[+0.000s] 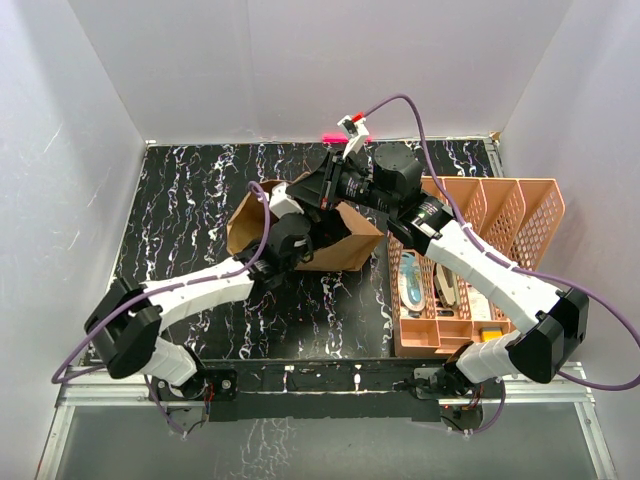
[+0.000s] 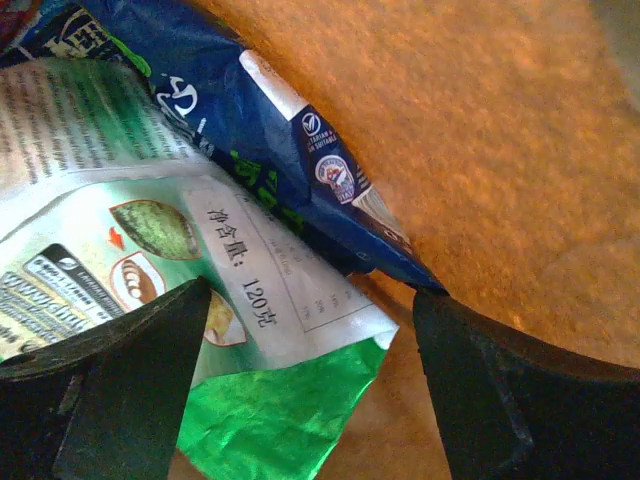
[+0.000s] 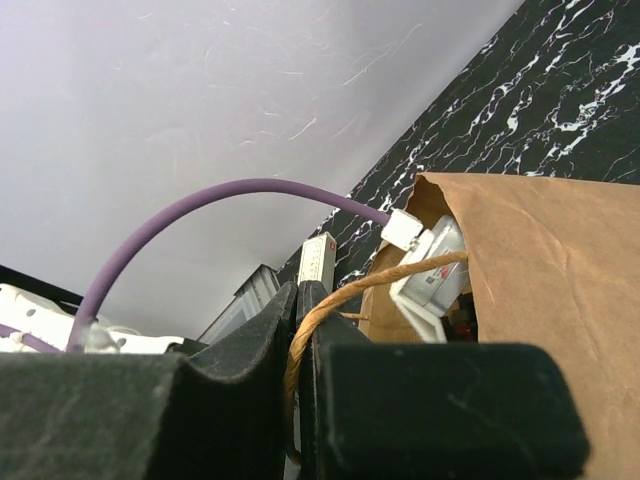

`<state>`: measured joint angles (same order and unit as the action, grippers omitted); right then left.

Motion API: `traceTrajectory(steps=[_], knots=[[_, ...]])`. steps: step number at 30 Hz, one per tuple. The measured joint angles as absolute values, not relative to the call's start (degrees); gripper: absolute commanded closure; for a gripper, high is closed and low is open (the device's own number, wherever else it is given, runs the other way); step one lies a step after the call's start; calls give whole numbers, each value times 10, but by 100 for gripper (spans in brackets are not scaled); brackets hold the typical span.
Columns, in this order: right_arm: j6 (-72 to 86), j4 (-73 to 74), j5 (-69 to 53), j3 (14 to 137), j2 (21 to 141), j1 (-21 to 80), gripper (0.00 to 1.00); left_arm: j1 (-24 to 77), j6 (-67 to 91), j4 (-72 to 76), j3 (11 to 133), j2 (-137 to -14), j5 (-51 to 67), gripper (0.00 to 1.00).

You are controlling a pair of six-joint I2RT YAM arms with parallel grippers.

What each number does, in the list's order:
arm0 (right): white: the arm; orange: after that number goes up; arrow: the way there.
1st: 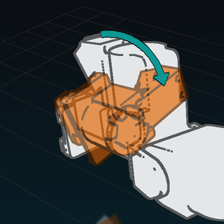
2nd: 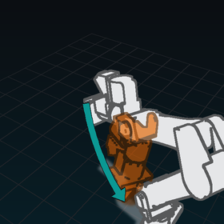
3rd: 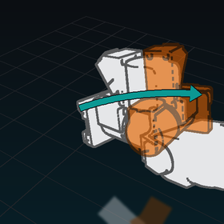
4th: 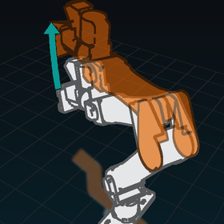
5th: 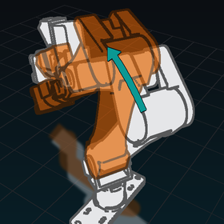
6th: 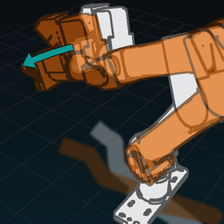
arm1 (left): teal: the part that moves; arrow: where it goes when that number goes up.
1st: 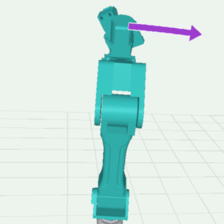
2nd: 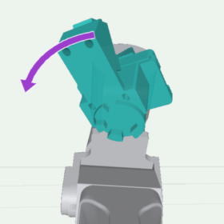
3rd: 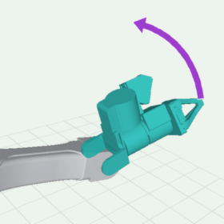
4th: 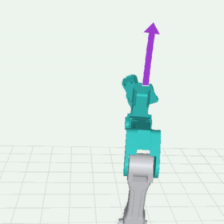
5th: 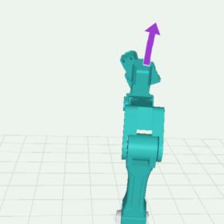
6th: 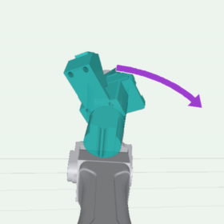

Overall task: Take the snacks out of the paper bag
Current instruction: Take out the snack from the paper bag.

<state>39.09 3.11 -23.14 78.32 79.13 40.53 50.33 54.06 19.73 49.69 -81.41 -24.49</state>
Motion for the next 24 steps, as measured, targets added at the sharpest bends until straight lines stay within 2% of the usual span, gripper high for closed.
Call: traceTrajectory(steps=[4,7,12,15,17,23,24], knots=[[391,32,-226,783,791,405,92,503,565,199,529,-850,-275,8],[391,33,-224,783,791,404,92,503,584,199,541,-870,-302,13],[391,34,-222,783,791,402,92,500,607,179,582,-915,-332,36],[391,37,-221,783,791,401,92,495,606,182,584,-929,-331,65],[391,41,-220,783,791,401,92,492,598,189,584,-933,-328,77],[388,53,-209,781,783,401,92,479,580,176,585,-926,-307,100],[386,56,-206,780,779,401,92,478,577,170,583,-919,-304,100]])
